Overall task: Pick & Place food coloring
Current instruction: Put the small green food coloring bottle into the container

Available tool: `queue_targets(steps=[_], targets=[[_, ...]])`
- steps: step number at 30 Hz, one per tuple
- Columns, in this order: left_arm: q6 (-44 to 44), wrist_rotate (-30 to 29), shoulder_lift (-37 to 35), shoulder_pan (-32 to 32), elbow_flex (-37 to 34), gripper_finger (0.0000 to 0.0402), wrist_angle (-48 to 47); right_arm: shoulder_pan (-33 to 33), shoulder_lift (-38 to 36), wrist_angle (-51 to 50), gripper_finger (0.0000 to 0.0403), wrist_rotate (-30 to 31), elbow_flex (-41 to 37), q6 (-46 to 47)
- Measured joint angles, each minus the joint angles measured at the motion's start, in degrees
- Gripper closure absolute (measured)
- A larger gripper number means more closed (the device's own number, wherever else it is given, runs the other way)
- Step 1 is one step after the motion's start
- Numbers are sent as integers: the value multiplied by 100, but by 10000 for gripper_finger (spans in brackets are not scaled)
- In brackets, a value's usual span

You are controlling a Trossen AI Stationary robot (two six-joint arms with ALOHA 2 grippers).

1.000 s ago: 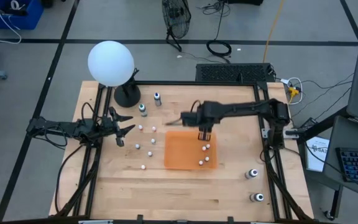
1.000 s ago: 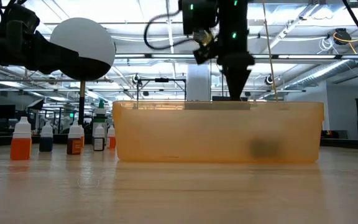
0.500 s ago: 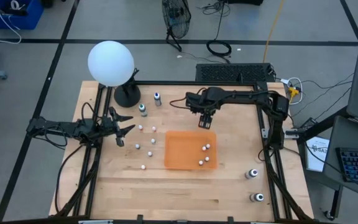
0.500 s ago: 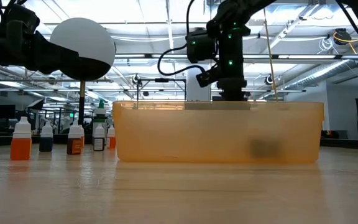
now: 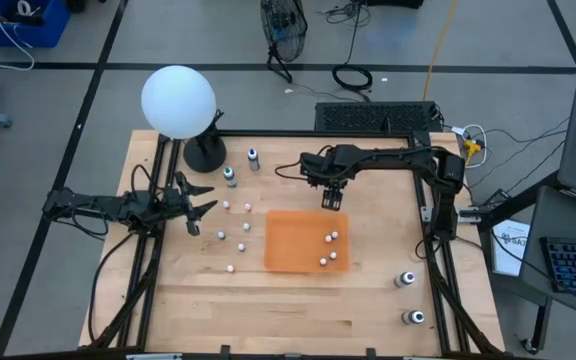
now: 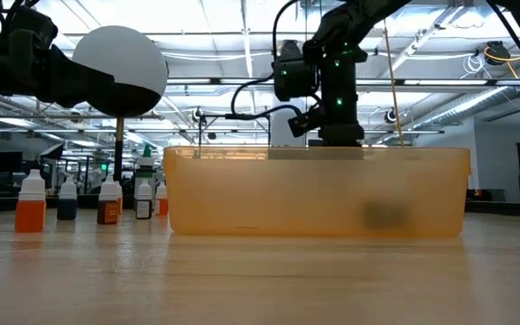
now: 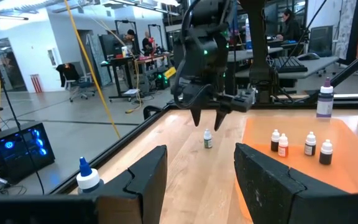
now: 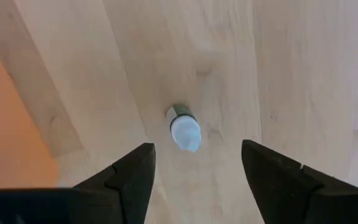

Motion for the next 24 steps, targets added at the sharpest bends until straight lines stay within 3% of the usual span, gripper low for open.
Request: queue_targets(steps=[12,24], targets=[[-2,0,1,0,0,215,0,-194,3,708,179,-3,-596,-107],[0,0,-2,2,0,215,0,-343,4,896,179,-302,-656,-131]])
